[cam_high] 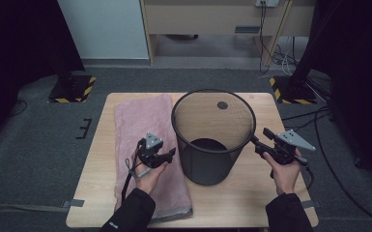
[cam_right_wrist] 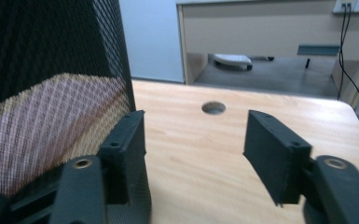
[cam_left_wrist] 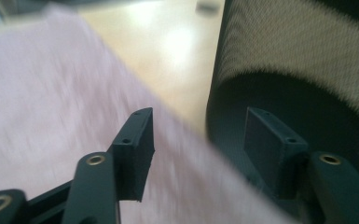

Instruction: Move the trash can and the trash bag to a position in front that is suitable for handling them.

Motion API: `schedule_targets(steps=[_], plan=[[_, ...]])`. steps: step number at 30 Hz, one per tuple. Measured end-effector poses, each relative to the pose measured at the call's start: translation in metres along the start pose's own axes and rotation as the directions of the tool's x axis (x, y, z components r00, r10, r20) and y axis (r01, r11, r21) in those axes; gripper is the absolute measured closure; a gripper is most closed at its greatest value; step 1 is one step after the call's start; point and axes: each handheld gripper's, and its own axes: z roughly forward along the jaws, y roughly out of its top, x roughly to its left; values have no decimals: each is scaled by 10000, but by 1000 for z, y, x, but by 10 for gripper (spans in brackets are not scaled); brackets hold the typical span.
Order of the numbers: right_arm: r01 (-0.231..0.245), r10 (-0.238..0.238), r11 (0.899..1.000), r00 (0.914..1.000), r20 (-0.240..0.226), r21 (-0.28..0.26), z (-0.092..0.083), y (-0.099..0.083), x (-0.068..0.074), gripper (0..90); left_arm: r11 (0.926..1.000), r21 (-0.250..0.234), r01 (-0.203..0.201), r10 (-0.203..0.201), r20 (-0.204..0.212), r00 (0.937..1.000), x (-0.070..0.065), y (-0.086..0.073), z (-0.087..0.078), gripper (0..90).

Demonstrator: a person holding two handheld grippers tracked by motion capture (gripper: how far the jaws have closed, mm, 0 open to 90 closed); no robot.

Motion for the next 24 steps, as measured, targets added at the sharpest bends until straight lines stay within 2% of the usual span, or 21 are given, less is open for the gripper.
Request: schedule_targets(steps=[1, 2, 3, 5, 6, 7, 10, 14, 16, 19, 21, 22, 24], plan=[[45, -45, 9999, 10000, 18, 92, -2, -2, -1, 369, 10000, 0, 0, 0, 0, 10000, 0, 0, 0, 403], [49, -49, 9999, 10000, 22, 140, -4, -5, -2, 362, 9980, 577, -260, 267, -111, 9996, 0, -13, 5, 395], [122, -122, 9997, 9999, 14, 203, -5, -7, -3, 355, 9946, 954, -401, 411, -94, 9991, 1, -21, 8, 390], [102, -103, 9994, 9999, 12, 322, -7, -11, -4, 350, 9925, 1139, -442, 450, -39, 9990, 3, -26, 9, 382], [77, -76, 9989, 10000, -17, 470, -9, -18, -4, 344, 9867, 1533, -544, 563, -80, 9984, 6, -37, 10, 379], [160, -159, 9985, 9999, -16, 519, -10, -21, -5, 342, 9867, 1533, -544, 563, -80, 9984, 6, -37, 10, 379], [178, -172, 9967, 9998, -76, 798, -10, -30, -5, 329, 9724, 2126, -956, 1040, -290, 9941, 15, -54, 8, 377], [254, -244, 9951, 9996, -115, 951, -9, -34, -5, 322, 9736, 2118, -851, 958, -409, 9946, 25, -60, 4, 378], [372, -363, 9934, 9993, -103, 1085, -8, -36, -5, 317, 9766, 1981, -837, 943, -449, 9945, 32, -63, 3, 379], [321, -303, 9928, 9994, -173, 1154, -7, -38, -5, 308, 9800, 1844, -748, 871, -596, 9944, 44, -64, 2, 381], [296, -277, 9928, 9995, -175, 1161, -7, -38, -6, 305, 9824, 1716, -734, 809, -367, 9960, 59, -63, 3, 380], [296, -277, 9928, 9995, -175, 1161, -7, -38, -6, 305, 9824, 1716, -734, 809, -367, 9960, 59, -63, 3, 379], [300, -286, 9923, 9995, -140, 1200, -6, -39, -8, 302, 9793, 1786, -950, 1012, -261, 9945, 73, -61, 4, 379]])
